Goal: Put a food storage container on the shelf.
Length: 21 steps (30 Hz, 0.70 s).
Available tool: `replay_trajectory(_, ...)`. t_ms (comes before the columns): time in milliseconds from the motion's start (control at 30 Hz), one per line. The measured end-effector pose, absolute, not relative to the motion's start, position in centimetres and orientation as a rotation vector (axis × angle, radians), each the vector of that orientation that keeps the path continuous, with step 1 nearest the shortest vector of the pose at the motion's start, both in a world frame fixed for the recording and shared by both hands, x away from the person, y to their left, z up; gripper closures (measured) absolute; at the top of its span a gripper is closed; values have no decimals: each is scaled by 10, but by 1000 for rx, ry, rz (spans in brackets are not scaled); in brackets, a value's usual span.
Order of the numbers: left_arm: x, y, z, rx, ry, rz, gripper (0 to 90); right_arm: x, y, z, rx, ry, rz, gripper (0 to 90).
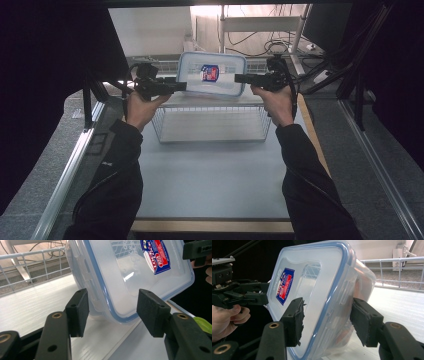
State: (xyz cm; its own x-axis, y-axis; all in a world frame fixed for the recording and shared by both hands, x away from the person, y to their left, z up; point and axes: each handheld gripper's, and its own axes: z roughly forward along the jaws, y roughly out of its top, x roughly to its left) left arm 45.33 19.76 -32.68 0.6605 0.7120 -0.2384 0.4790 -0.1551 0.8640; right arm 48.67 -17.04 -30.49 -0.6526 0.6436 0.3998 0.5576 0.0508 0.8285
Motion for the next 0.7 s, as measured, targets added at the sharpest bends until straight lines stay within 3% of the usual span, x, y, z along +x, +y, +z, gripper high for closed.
replay_trajectory(167,452,199,-327,1772,955,242,432,485,-165,-301,1256,2170,1574,449)
replay_trajectory(533,450,196,-325,1722,983,332,434,480,-159,-304,1218,2159,1495,506)
replay_trajectory(700,443,193,-321,1752,956,400,364,476,-158,-305,1194,2145,1488,500)
